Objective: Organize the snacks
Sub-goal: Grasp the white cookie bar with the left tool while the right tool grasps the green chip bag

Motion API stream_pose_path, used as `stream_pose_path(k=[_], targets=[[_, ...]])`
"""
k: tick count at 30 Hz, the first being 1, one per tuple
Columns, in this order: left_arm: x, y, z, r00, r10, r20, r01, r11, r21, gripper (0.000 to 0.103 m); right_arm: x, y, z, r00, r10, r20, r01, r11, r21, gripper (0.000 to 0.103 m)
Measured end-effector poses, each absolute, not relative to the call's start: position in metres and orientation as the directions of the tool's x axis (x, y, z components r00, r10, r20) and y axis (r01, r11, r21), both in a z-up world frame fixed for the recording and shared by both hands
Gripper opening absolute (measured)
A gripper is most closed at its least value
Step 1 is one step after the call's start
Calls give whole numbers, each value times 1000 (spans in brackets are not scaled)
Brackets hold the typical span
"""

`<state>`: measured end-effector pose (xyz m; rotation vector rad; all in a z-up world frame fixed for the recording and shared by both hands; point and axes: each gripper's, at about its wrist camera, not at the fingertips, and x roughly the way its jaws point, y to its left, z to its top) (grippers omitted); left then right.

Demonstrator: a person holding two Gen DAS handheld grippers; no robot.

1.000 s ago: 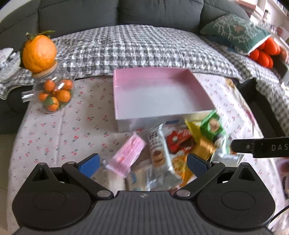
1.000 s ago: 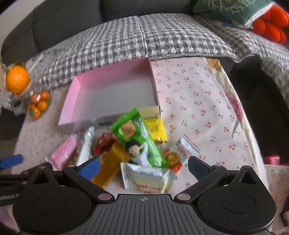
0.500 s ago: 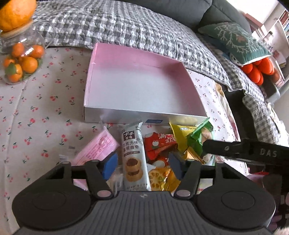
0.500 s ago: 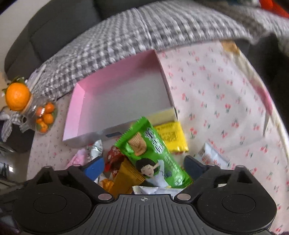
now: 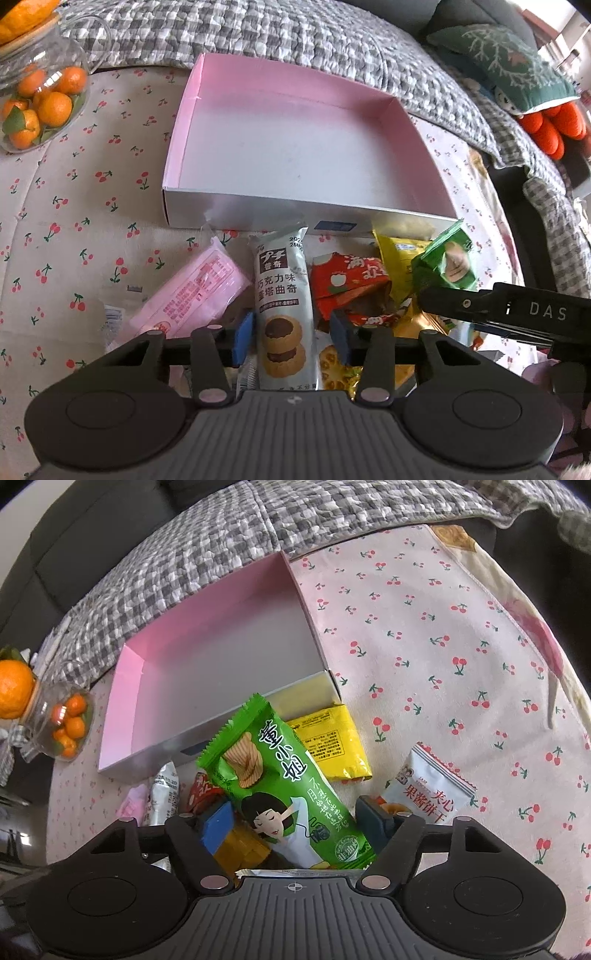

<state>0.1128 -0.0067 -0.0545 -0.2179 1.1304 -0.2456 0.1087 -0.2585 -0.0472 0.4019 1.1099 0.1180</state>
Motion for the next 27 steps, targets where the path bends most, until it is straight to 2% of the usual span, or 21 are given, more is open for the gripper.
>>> stream_pose_path(k=[1,3,4,5,9,27], targets=[[113,-8,-55,405,-296,-865,84,954,-287,37,109,-257,-48,447,281,-849,103,927,361,69],[112,-9,-56,412,-279,-868,87,960,-268,34,109,-254,-50,449,269,-852,102,932,348,60],[113,-11,-56,416,-271,-868,87,962,-259,29,109,-253,-50,450,263,-853,105,933,343,58],[113,-10,-55,420,-264,-868,85,964,-252,29,109,-253,-51,453,257,-854,106,935,338,51],[111,-8,-51,432,-264,-862,78,963,-256,26,107,-252,-46,471,225,-853,110,944,310,44],[89,-5,-7,542,-323,-776,127,944,-304,24,86,-268,-1,587,243,-772,122,916,381,44]])
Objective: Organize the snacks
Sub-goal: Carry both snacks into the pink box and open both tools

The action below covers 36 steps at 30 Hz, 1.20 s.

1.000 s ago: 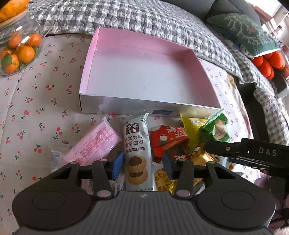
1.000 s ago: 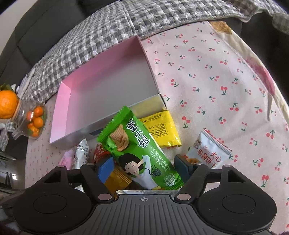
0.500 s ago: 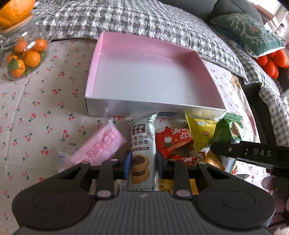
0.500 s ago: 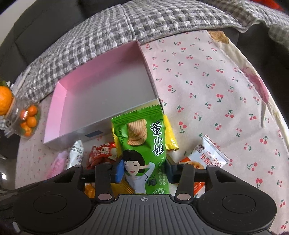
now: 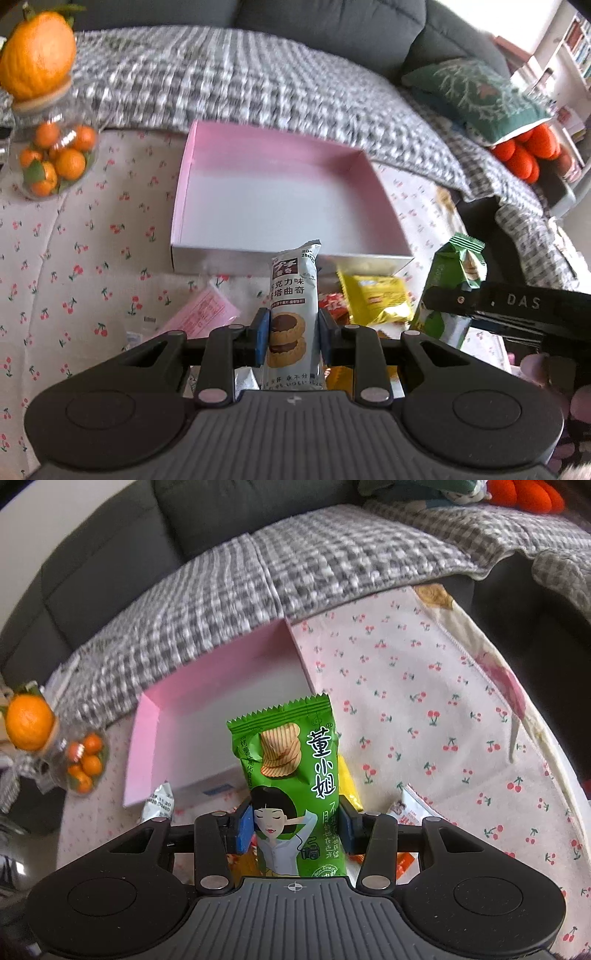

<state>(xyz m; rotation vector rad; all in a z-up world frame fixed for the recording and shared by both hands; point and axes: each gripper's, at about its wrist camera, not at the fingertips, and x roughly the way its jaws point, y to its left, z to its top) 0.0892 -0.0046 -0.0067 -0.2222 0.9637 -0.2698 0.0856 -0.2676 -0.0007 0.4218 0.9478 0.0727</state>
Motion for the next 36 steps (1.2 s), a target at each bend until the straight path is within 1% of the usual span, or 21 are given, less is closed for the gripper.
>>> stream_pose_path(k=[10,18,28,36], targets=[[81,2,13,603,-352,-716,126,928,-350,24,83,-267,22,649,266,-713,100,899,427,44],[103,4,19,648,-343,-680,108,925,-364,24,91,-268,28,668,297,-682,90,878,470,44],[154,3,0,687,-301,-661,68,933,-354,24,105,-274,29,700,331,-633,88,839,537,44],[180,-3,-20,705,-287,-649,91,944,-318,24,121,-274,26,725,351,-593,77,814,576,44]])
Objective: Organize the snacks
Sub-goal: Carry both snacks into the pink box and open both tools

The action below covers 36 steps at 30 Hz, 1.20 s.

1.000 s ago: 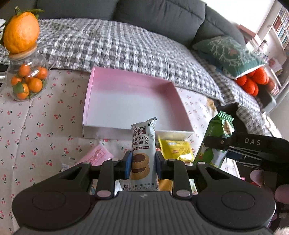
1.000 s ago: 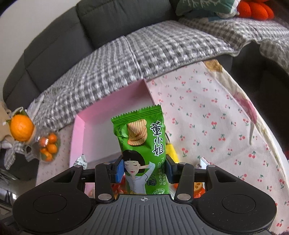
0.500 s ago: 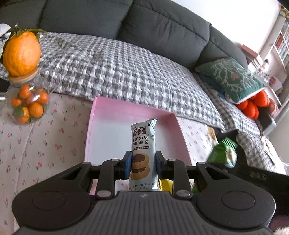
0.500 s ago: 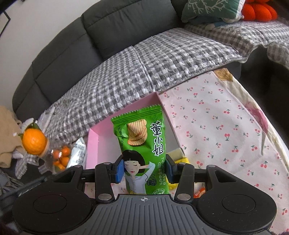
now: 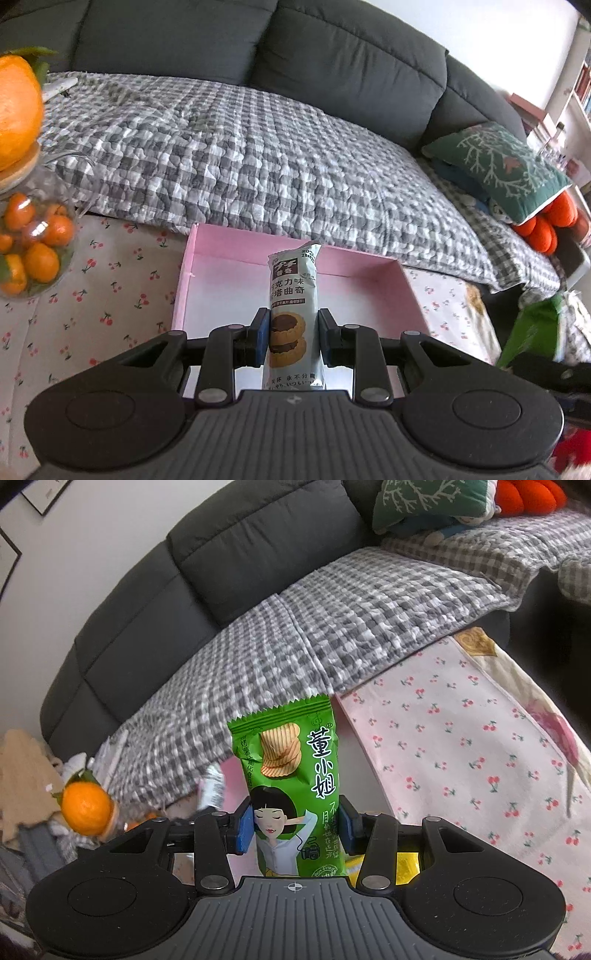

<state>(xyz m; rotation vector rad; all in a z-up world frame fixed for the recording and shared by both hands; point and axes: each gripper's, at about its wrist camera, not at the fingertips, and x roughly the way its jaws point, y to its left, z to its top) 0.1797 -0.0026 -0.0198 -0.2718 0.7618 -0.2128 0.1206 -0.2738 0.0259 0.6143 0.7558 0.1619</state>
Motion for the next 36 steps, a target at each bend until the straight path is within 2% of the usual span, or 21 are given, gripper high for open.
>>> stream_pose_path(k=[6,9,14,19,30,34,36], targets=[[189,-5,-40,693,-254,-675,81,957,-277,25,133,-271,19,740,368,-563,62,796,602,44],[190,-6,-46,690,-231,-686,65,964,-260,29,140,-270,11,740,367,-564,65,795,603,44],[186,-8,-43,695,-207,-689,61,971,-230,53,155,-266,-2,728,358,-585,79,803,590,44],[186,-12,-42,696,-175,-697,75,982,-172,64,177,-257,-15,709,343,-616,67,837,543,44],[187,-16,-51,672,-151,-725,88,988,-124,70,212,-232,-24,693,332,-640,9,884,467,44],[193,-15,-57,666,-143,-732,85,990,-117,72,214,-230,-25,693,313,-650,13,895,446,47],[193,-15,-57,664,-140,-735,81,990,-115,74,214,-230,-25,695,303,-652,20,898,439,52]])
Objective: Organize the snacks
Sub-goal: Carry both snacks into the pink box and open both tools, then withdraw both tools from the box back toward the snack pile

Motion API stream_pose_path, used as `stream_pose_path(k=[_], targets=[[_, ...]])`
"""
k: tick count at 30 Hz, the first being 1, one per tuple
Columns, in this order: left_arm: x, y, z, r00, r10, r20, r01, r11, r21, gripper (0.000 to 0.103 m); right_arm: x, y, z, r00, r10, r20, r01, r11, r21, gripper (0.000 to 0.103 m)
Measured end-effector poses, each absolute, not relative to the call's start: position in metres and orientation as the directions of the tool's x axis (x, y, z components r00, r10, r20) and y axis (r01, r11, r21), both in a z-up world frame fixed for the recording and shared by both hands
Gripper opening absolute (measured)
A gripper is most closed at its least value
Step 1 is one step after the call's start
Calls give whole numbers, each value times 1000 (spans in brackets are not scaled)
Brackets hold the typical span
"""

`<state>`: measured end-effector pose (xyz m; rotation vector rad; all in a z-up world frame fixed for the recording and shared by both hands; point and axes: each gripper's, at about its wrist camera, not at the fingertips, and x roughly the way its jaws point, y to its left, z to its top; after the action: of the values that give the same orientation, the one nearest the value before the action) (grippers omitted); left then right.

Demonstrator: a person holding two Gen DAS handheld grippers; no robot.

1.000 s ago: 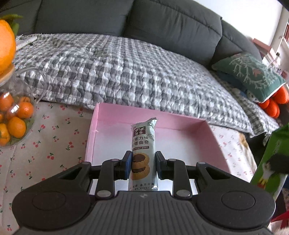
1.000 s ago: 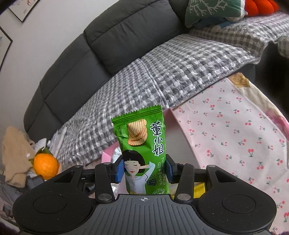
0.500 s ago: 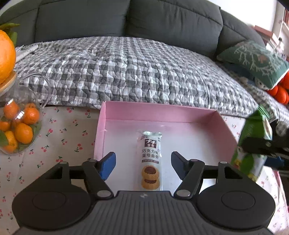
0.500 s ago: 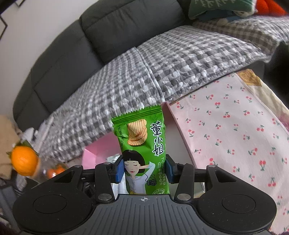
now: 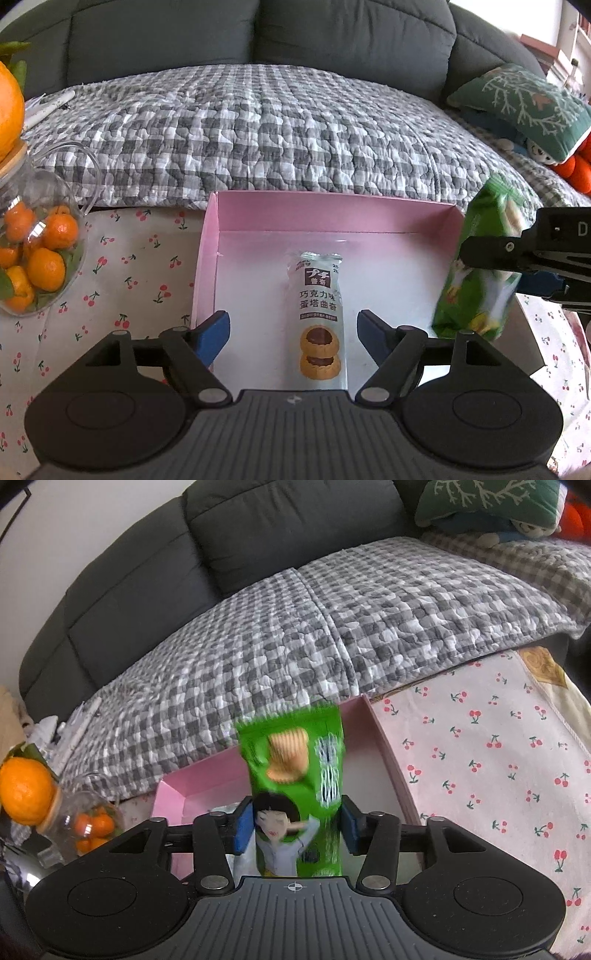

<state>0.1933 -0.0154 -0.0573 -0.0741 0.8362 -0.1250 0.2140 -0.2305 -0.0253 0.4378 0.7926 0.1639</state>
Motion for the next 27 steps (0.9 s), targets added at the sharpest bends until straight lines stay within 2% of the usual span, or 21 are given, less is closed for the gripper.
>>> stream_pose_path(k=[1,3,14,23,27], targets=[[193,-16,-57,664,-137,-735,82,990,-111,77,214,-231,-25,697,298,-653,24,900,436,56],[193,-17,-56,664,-130,-736,79,991,-104,82,212,-233,-23,702,290,-651,31,900,434,69],[182,-19,-41,662,-123,-739,99,992,-76,90,191,-235,-1,723,253,-642,29,918,395,77],[154,-21,-24,641,-123,-758,104,992,-74,99,156,-243,17,735,207,-645,52,932,358,89],[138,-24,-18,631,-117,-767,111,992,-59,101,136,-246,23,732,185,-655,58,942,331,91]])
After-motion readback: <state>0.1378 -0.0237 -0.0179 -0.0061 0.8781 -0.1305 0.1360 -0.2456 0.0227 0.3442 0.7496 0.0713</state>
